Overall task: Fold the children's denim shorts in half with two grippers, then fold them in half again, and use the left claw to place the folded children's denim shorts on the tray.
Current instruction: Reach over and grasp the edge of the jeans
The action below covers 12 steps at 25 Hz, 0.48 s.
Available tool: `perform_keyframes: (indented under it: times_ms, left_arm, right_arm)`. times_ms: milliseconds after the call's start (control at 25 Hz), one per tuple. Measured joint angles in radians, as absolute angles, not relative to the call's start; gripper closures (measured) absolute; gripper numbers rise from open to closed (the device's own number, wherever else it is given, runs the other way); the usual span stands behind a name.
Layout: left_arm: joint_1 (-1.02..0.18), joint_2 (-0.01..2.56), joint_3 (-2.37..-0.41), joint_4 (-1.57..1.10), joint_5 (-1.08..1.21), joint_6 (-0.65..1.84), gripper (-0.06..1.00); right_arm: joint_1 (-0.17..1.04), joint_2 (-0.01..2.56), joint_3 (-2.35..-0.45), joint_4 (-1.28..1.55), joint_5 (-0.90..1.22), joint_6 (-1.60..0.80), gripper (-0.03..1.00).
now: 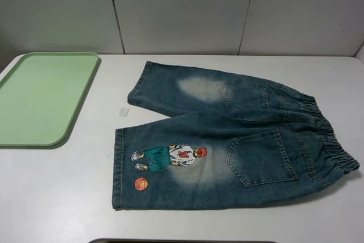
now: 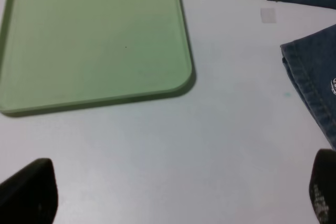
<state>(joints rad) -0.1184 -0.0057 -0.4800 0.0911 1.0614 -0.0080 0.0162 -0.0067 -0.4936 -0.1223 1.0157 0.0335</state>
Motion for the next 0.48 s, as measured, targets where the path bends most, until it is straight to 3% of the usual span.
perform_keyframes:
  times_ms: [480]
  left_arm:
    - [-0.118, -0.006, -0.480, 0.091, 1.061, -0.008, -0.01]
  right_arm:
    - [0.016, -0.007, -0.494, -0.122, 1.016, 0.034, 0.27]
